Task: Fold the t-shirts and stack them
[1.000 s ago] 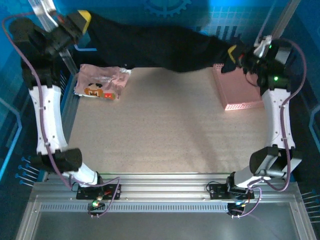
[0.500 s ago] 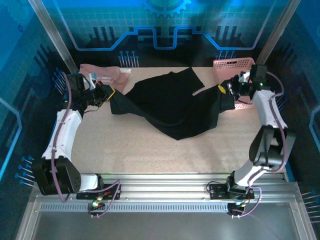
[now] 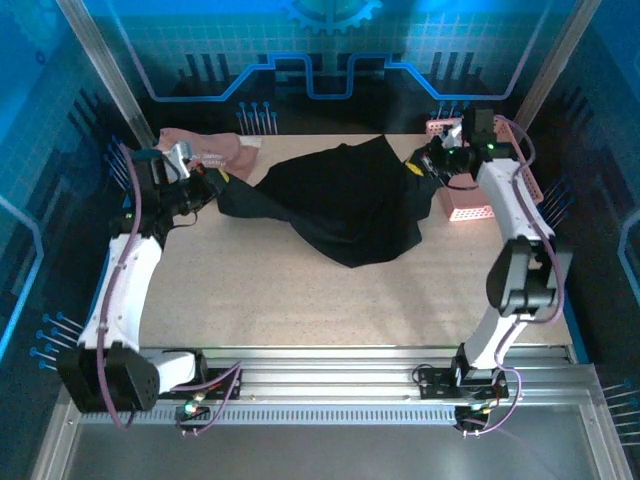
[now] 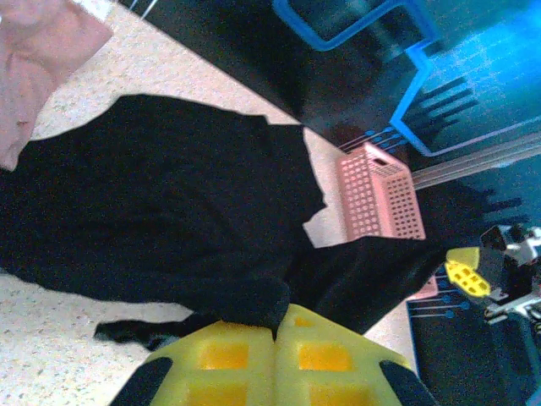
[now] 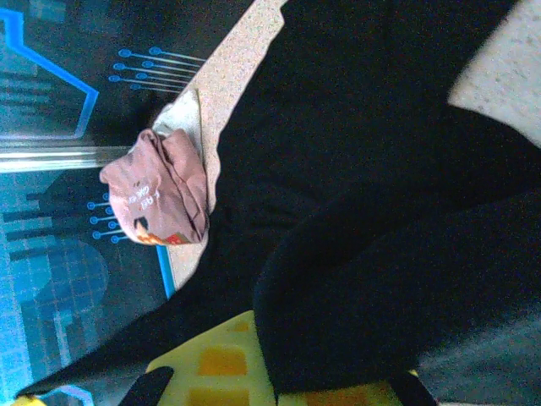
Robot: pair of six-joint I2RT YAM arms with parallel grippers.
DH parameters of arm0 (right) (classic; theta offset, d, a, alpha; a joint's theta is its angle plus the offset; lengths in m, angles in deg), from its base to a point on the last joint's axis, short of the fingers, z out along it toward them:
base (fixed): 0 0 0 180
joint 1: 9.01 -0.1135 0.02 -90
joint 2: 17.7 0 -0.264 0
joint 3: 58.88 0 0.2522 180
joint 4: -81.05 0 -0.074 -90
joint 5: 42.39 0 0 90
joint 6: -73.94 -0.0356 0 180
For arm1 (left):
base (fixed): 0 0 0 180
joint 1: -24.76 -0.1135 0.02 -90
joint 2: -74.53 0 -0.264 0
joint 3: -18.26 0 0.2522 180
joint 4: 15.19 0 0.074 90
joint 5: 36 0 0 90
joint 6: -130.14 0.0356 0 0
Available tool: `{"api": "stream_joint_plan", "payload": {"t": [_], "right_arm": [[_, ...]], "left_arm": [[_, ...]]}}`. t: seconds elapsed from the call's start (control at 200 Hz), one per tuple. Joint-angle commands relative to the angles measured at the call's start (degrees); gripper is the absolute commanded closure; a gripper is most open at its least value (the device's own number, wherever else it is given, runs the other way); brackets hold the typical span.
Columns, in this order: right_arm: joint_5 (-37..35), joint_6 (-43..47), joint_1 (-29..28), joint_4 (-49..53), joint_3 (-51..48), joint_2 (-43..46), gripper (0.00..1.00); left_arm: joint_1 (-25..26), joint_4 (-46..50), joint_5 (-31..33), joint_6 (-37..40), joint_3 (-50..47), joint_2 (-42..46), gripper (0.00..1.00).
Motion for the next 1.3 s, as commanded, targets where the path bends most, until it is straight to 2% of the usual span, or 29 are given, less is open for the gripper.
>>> {"api": "stream_joint_plan", "payload": {"t": [0.0, 0.235, 0.325, 0.46, 0.6, 0.695, 0.805, 0.91, 0.96, 0.99, 1.04, 1.09, 1.191, 1.296], "right_arm": [[-0.2, 2.5, 0.5, 4.4, -4.9, 10.3, 0.97], [2.2, 1.6, 0.7, 8.9, -13.7, 26.1, 0.99], [3.8, 0.3, 0.8, 10.0, -15.1, 29.4, 0.99], [4.3, 0.6, 1.9, 12.4, -11.2, 29.9, 1.0], [3.8, 2.7, 2.7, 15.0, -5.6, 24.1, 1.0], [3.2, 3.3, 2.8, 12.5, -2.4, 17.9, 1.0], [2.2, 4.7, 2.2, 10.3, 5.6, 5.2, 1.0], [1.0, 6.6, 1.1, 12.5, 18.3, -10.0, 0.97], [-0.6, 7.6, 0.2, 14.8, 25.2, -17.3, 0.9], [-0.8, 8.0, -0.3, 16.0, 29.8, -21.5, 0.79], [-0.1, 9.2, -1.3, 16.2, 36.2, -26.9, 0.51], [-1.1, 9.9, -2.2, 17.0, 40.9, -30.1, 0.38], [-2.4, 13.1, -3.8, 18.8, 42.3, -27.4, 0.28], [-7.1, 17.1, -4.8, 23.1, 31.2, -15.8, 0.26]], "left_arm": [[0.7, 0.3, -2.0, -1.1, -3.0, 4.1, 1.0], [2.0, 2.4, -4.6, -1.5, -1.6, 8.7, 1.0], [2.4, 3.1, -4.9, -1.2, 0.2, 9.2, 1.0], [2.7, 4.4, -3.7, 0.4, 5.2, 8.5, 1.0], [2.8, 2.2, -1.3, 1.8, 7.5, 5.7, 1.0], [2.8, 0.3, 2.0, 3.6, 7.6, 2.2, 1.0], [2.9, -3.2, 3.0, 4.2, 8.6, -3.4, 1.0], [3.2, -5.5, 5.3, 5.4, 9.0, -9.5, 1.0], [3.4, -6.6, 5.9, 5.9, 8.5, -12.1, 1.0], [3.5, -7.1, 6.7, 6.1, 8.2, -13.6, 1.0], [3.7, -7.8, 7.7, 6.1, 7.5, -15.7, 1.0], [3.8, -8.9, 8.2, 6.4, 6.5, -17.3, 1.0], [3.9, -9.3, 8.9, 6.3, 4.6, -18.9, 1.0], [4.0, -9.9, 8.4, 5.7, 1.2, -17.9, 1.0]]}}
